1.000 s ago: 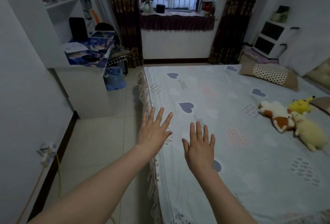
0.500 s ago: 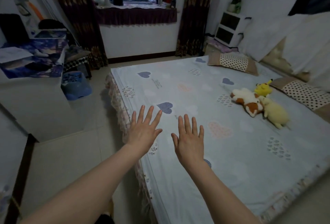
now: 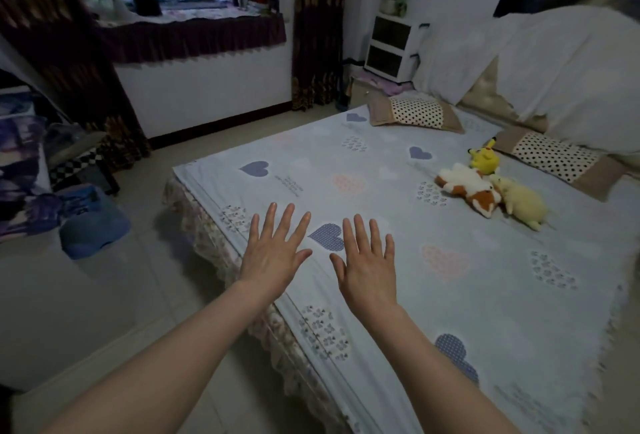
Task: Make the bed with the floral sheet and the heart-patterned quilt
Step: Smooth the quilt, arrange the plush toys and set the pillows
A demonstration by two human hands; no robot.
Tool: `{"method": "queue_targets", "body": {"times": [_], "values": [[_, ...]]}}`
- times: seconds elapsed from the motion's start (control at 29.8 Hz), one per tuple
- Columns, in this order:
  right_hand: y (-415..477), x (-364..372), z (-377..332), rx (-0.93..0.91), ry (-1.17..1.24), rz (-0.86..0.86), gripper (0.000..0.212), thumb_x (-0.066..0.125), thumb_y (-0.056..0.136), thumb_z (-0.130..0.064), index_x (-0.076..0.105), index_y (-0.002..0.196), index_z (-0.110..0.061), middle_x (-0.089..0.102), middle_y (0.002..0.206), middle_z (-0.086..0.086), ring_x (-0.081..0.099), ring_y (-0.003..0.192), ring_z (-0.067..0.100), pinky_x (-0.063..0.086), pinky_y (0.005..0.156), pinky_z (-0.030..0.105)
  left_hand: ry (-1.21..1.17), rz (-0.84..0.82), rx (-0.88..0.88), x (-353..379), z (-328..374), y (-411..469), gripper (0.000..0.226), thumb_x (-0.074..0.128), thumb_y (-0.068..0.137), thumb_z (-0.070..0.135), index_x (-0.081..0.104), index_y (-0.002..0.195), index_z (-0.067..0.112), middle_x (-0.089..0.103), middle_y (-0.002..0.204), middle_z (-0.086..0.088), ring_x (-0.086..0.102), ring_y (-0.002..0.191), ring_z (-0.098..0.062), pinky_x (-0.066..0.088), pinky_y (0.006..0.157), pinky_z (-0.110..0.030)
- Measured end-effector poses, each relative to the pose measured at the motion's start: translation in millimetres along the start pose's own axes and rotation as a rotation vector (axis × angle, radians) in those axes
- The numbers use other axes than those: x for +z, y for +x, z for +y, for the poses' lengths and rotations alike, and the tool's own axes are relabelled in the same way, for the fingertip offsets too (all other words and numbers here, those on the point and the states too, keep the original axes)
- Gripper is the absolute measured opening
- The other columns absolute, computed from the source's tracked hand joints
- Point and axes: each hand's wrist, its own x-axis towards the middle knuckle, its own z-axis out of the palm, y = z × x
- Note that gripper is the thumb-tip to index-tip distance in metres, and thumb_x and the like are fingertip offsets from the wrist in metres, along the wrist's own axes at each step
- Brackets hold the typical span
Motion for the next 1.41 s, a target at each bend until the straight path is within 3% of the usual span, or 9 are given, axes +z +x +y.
{"method": "queue_targets", "body": {"times": [0.17,0.34,0.64,0.91,1.07,1.41], "values": [[45.8,-12.4,-49.6,-0.050,-0.017,0.046,0.067,0.015,0.100,-0.056,0.020,0.157,-0.022,0.017,0.163,0.003,0.010,0.151,0.028,0.008,0.120,0.051,0.042,0.080,0.183,-8.5,-84.3,35.7,0.075,-0.002,0.087,0.066,-0.012,0.154,0.035,-0.011,0.164,-0.002,-0.015,0.150,-0.030,-0.013,0.116,-0.049],[75.2,-30.4,-67.2,-0.096,-0.111,0.090,0.066,0.017,0.100,-0.056,0.017,0.157,-0.022,0.013,0.164,0.003,0.007,0.152,0.027,0.007,0.119,0.050,0.066,0.193,0.299,-17.6,-143.6,64.4,0.072,0.000,0.093,0.070,-0.003,0.155,0.035,0.004,0.165,-0.003,-0.005,0.150,-0.028,-0.007,0.119,-0.050],[127.8,-40.1,-91.9,-0.189,-0.213,0.139,0.068,0.025,0.101,-0.057,0.015,0.158,-0.021,0.011,0.165,0.003,0.004,0.152,0.026,0.010,0.120,0.050,0.073,0.278,0.438,-29.3,-201.3,101.3,0.072,0.007,0.093,0.068,-0.002,0.157,0.035,0.001,0.164,-0.003,0.001,0.151,-0.031,0.008,0.120,-0.056],[231.7,-13.0,-123.8,-0.185,-0.190,0.145,0.067,0.015,0.101,-0.058,0.017,0.157,-0.022,0.013,0.164,0.004,0.008,0.151,0.029,0.013,0.120,0.052,0.117,0.310,0.552,-22.0,-268.9,209.4,0.071,0.016,0.095,0.067,0.003,0.157,0.033,0.006,0.164,-0.004,0.004,0.151,-0.030,0.006,0.120,-0.055],[300.7,1.0,-140.9,-0.175,-0.166,0.149,0.066,0.021,0.102,-0.057,0.015,0.158,-0.021,0.009,0.165,0.004,0.004,0.152,0.027,0.013,0.122,0.050,0.114,0.332,0.622,-19.2,-317.0,275.2,0.069,0.019,0.098,0.062,-0.003,0.157,0.032,0.009,0.164,-0.007,0.006,0.151,-0.029,0.006,0.120,-0.048],[423.2,41.0,-198.3,-0.185,-0.189,0.117,0.063,0.029,0.104,-0.049,0.022,0.156,-0.016,0.016,0.164,0.005,0.011,0.151,0.026,0.021,0.119,0.051,0.083,0.349,0.739,6.6,-453.9,394.4,0.063,0.025,0.101,0.054,0.018,0.157,0.025,0.019,0.162,-0.010,0.016,0.148,-0.030,0.021,0.118,-0.051]]}}
